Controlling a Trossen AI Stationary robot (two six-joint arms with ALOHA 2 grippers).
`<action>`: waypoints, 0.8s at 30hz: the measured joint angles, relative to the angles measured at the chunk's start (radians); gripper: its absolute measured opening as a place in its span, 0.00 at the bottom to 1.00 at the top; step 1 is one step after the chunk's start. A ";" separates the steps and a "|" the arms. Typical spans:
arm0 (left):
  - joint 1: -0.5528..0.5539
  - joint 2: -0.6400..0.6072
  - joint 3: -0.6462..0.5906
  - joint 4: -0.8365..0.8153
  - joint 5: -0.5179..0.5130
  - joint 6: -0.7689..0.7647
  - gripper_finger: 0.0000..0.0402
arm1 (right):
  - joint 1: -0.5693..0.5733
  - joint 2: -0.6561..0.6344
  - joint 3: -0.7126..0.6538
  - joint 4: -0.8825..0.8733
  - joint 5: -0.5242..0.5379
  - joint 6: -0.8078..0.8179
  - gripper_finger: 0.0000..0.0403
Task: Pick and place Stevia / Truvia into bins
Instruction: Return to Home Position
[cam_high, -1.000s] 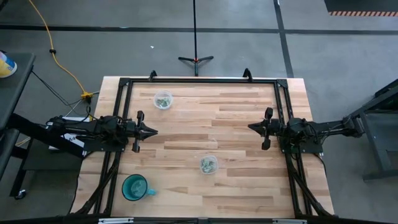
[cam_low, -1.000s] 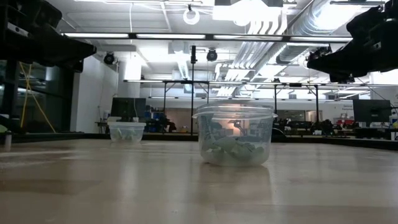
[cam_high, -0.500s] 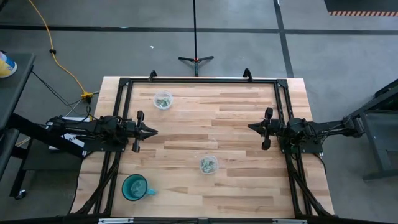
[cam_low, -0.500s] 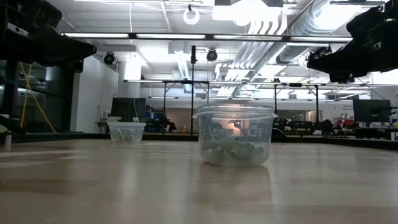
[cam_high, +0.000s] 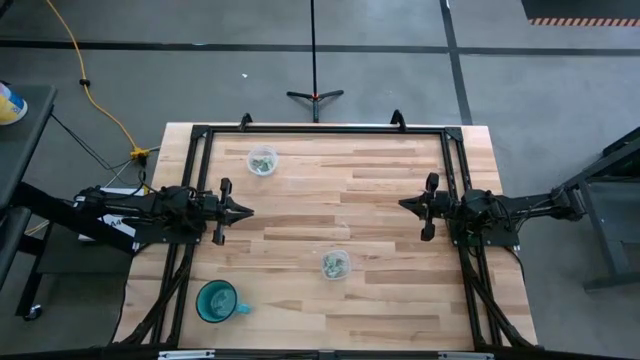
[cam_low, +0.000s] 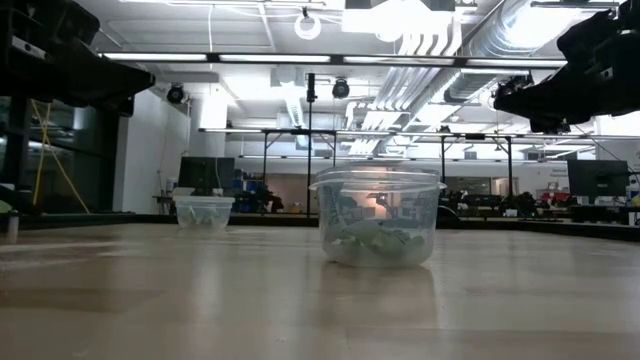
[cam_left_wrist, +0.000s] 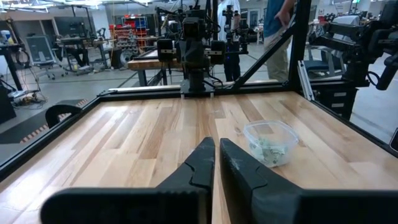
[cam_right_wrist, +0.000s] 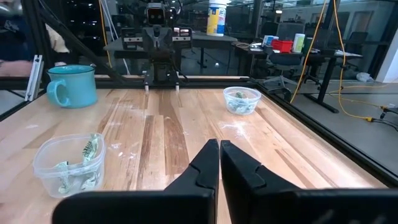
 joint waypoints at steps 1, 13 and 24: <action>0.000 0.000 0.000 0.000 0.000 0.000 0.15 | 0.000 0.000 0.000 0.000 0.000 0.000 0.02; 0.000 0.000 0.000 0.000 0.000 0.000 0.14 | 0.000 0.000 0.000 0.000 0.000 0.000 0.01; 0.000 0.000 0.000 0.000 0.000 0.000 0.14 | 0.000 0.000 0.000 0.000 0.000 0.000 0.02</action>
